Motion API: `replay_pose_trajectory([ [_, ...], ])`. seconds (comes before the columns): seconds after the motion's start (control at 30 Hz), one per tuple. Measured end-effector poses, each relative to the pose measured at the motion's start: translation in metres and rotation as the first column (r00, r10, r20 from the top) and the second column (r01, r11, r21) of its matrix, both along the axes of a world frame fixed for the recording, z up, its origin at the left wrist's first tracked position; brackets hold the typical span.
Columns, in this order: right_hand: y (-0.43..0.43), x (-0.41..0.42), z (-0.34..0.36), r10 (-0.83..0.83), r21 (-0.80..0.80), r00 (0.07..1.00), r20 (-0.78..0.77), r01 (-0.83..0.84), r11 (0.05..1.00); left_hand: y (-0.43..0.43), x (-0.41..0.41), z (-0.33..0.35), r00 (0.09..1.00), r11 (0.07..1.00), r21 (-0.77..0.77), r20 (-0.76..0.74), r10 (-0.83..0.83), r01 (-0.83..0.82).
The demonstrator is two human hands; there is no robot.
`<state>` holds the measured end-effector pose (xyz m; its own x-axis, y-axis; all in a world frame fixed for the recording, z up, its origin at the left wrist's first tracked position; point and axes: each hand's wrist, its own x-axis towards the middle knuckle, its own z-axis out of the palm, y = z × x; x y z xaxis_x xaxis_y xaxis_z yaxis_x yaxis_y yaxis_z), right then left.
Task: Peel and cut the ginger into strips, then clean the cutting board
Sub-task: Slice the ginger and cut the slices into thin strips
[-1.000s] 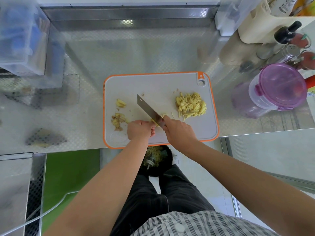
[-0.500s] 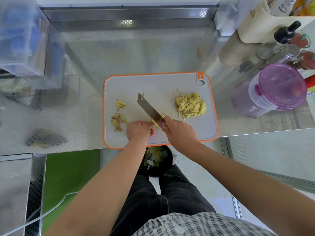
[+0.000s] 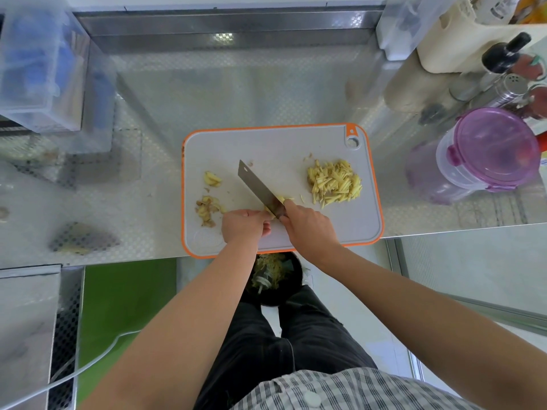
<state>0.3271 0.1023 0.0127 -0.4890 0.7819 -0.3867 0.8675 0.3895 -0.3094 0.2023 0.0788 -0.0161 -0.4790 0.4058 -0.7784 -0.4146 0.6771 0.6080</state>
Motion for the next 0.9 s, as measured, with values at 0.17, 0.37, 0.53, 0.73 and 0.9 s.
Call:
replay_pose_trajectory([
  [0.17, 0.000, 0.004, 0.009, 0.024, 0.016, 0.999, -0.023, -0.024, 1.000, 0.000, -0.001, -0.001, 1.000, 1.000, -0.004, 0.011, 0.006, -0.006],
  [0.37, -0.002, -0.001, 0.009, 0.025, -0.001, 0.999, 0.030, -0.025, 1.000, -0.001, -0.003, -0.003, 1.000, 1.000, 0.006, -0.003, 0.006, -0.006],
  [0.53, -0.004, -0.010, 0.000, 0.013, 0.002, 0.999, 0.052, -0.013, 1.000, -0.001, -0.003, -0.003, 1.000, 1.000, 0.007, 0.023, 0.019, -0.020],
  [0.73, -0.005, -0.011, -0.004, 0.008, 0.021, 0.998, 0.060, -0.009, 1.000, -0.003, -0.003, -0.005, 0.999, 0.999, 0.019, 0.037, 0.025, -0.026],
  [0.9, -0.005, -0.011, -0.004, 0.013, 0.011, 0.998, 0.066, -0.014, 1.000, -0.003, -0.003, -0.011, 0.996, 0.998, 0.041, 0.073, 0.044, -0.047],
])
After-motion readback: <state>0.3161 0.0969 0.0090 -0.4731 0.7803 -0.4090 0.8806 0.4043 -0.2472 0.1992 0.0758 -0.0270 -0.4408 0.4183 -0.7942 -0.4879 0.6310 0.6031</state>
